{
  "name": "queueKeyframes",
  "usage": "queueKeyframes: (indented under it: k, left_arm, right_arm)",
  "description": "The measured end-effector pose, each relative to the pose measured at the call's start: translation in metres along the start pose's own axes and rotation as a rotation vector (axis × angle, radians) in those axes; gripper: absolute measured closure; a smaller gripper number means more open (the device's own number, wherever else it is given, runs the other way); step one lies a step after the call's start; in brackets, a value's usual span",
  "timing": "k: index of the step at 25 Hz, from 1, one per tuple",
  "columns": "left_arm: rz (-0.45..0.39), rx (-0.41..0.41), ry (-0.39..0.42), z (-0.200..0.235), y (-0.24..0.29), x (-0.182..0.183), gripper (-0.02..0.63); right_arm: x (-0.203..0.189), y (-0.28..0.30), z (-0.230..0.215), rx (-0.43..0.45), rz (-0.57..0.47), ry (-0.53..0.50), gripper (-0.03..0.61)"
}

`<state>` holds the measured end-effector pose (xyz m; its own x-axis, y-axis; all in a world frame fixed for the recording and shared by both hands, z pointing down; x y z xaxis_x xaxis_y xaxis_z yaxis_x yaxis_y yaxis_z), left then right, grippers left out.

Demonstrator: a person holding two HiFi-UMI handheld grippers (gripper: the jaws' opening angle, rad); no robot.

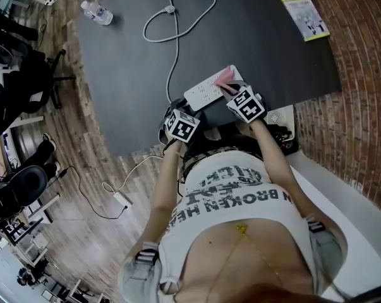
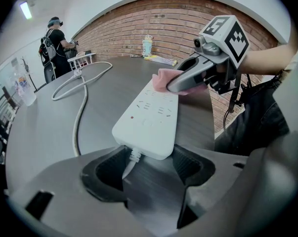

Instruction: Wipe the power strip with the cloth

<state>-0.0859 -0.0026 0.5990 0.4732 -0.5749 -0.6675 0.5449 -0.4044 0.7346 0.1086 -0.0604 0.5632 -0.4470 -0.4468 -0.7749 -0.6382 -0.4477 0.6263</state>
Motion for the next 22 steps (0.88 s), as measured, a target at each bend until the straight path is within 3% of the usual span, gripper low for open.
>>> queueKeyframes:
  k: [22]
  left_arm:
    - [0.002, -0.002, -0.001, 0.001, 0.000, 0.000, 0.325]
  right_arm:
    - [-0.014, -0.025, -0.039, -0.149, -0.014, 0.082, 0.563]
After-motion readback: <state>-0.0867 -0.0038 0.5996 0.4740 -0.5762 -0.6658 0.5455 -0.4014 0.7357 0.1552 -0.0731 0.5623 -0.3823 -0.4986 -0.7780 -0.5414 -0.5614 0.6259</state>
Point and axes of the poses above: the fingertips, and each gripper's own axes: y forward along the fingers, z to its left, x out of its top, the point moved 10 cm from there along -y, backward along the fingers, and after that the axes turned 13 degrees about -z, right-handed, at the moved point
